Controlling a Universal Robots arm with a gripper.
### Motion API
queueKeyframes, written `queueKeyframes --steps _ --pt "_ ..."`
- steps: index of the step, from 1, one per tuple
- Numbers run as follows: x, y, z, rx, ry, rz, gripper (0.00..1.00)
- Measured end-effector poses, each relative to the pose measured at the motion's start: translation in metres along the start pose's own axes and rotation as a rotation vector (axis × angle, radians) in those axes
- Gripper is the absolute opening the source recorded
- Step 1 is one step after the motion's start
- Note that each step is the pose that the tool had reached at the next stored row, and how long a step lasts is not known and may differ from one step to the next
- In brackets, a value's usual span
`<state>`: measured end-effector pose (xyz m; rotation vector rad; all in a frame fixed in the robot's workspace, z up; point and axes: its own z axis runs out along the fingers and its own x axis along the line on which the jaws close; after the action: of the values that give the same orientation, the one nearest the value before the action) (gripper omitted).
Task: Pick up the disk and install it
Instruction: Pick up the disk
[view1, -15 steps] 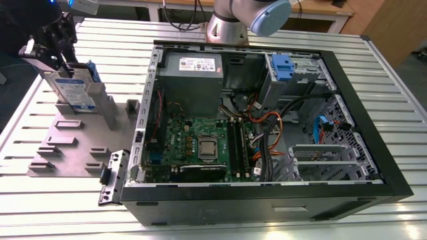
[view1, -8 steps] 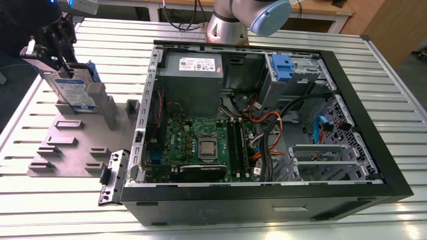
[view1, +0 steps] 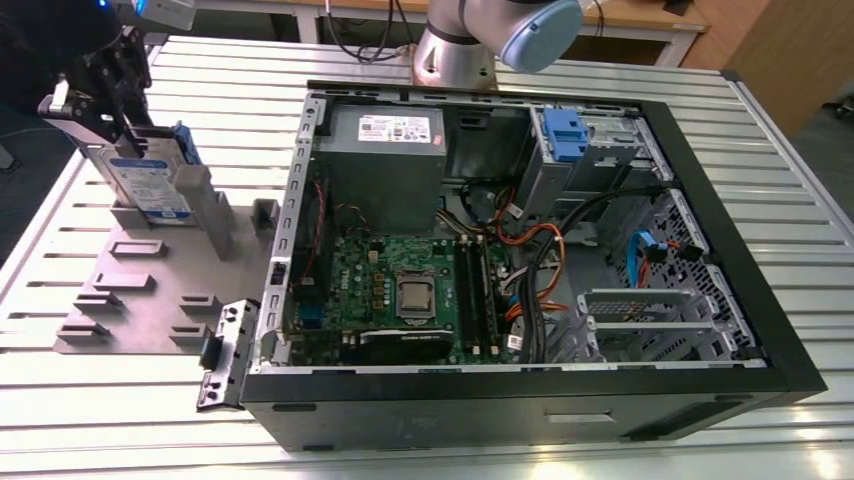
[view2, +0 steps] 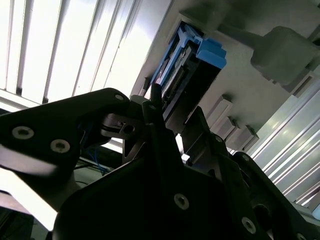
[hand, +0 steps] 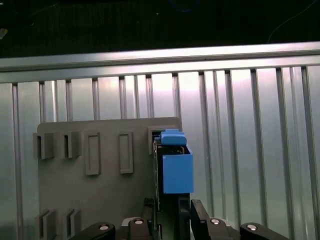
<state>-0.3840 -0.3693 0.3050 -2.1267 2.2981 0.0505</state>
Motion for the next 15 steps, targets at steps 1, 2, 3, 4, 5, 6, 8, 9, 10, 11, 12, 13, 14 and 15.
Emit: queueKeyframes --steps 1,2,3,4,5,6,8,9,10,11,12,13,14,15 --pt "0.0002 0.0 0.0002 0.0 0.0 0.0 0.42" --pt "0.0002 0.0 0.0002 -0.0001 0.0001 0.0 0.42" --pt "0.0003 0.0 0.0002 -0.0002 0.0001 0.0 0.42" --pt "0.0003 0.0 0.0002 -0.0001 0.0001 0.0 0.42" --pt "0.0003 0.0 0.0002 -0.0002 0.0001 0.0 0.42" --pt "0.0003 0.0 0.0002 -0.0002 0.0002 0.0 0.42" --pt "0.0003 0.0 0.0003 -0.0002 0.0001 0.0 0.42" --pt "0.0003 0.0 0.0003 -0.0002 0.0001 0.0 0.42" --pt "0.0003 0.0 0.0003 -0.0002 0.0001 0.0 0.42" --pt "0.0003 0.0 0.0004 -0.0001 0.0001 0.0 0.42" --pt "0.0003 0.0 0.0004 -0.0002 0.0002 0.0 0.41" --pt "0.0003 0.0 0.0004 -0.0002 0.0003 0.0 0.41" --pt "0.0003 0.0 0.0004 -0.0002 0.0002 0.0 0.41" --pt "0.0003 0.0 0.0005 -0.0002 0.0001 0.0 0.35"
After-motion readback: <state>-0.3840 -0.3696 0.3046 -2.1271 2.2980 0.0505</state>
